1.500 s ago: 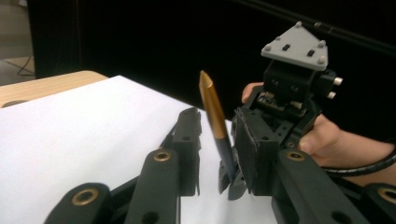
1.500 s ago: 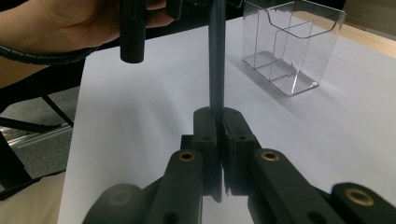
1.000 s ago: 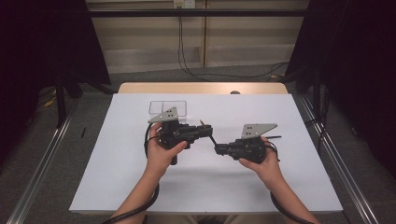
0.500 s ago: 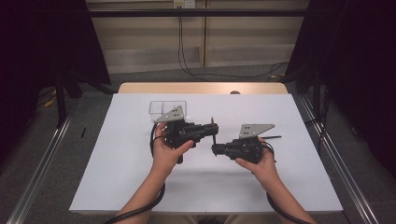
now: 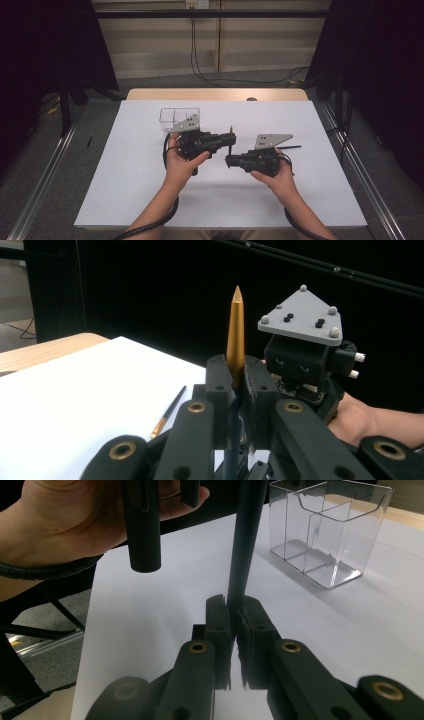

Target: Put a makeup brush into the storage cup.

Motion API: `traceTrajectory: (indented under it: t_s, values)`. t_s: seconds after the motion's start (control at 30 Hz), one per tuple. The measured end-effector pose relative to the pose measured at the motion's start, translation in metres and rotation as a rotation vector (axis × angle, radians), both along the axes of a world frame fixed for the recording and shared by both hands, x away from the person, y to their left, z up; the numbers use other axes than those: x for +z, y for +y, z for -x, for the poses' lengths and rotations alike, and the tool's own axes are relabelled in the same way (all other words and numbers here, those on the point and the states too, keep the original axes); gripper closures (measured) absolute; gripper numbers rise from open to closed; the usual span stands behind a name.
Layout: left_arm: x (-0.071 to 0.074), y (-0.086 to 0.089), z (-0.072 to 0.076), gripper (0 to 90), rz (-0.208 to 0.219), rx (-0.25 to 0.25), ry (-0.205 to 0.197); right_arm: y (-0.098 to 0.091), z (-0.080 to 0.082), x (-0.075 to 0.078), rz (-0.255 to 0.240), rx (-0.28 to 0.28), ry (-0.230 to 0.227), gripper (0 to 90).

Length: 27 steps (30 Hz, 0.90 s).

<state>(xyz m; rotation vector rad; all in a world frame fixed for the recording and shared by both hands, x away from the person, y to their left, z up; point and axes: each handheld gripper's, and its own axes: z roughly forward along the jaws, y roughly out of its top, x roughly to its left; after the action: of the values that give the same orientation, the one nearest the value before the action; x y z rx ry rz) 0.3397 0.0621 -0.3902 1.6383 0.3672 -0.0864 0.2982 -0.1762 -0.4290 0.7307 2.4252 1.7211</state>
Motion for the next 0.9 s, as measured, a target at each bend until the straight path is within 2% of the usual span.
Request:
traceTrajectory:
  t_s: [0.17,0.23,0.3,0.43,0.5,0.73,0.9]
  values:
    - [0.002,0.001,0.0,83.5,-0.02,0.003,-0.004,0.0,0.001,0.001,-0.005,-0.008,-0.009,78.3]
    - [0.003,0.003,-0.001,83.4,-0.017,0.006,-0.002,-0.001,0.002,0.003,-0.009,-0.016,-0.013,74.7]
    - [0.004,0.004,-0.002,83.4,-0.017,0.013,-0.005,-0.003,0.002,0.003,-0.014,-0.018,-0.014,69.2]
    - [0.006,0.007,-0.003,83.4,-0.018,0.011,-0.01,-0.008,0.002,0.004,0.011,-0.053,-0.016,56.5]
    - [0.008,0.009,-0.004,83.4,-0.015,0.013,-0.014,-0.011,0.003,0.004,0.016,-0.062,-0.019,54.3]
    - [0.012,0.012,-0.006,83.4,-0.015,0.026,-0.022,-0.018,0.006,0.003,0.035,-0.084,-0.03,36.5]
    - [0.013,0.015,-0.007,83.4,-0.007,0.035,-0.024,-0.021,0.009,0.004,0.054,-0.11,-0.041,19.9]
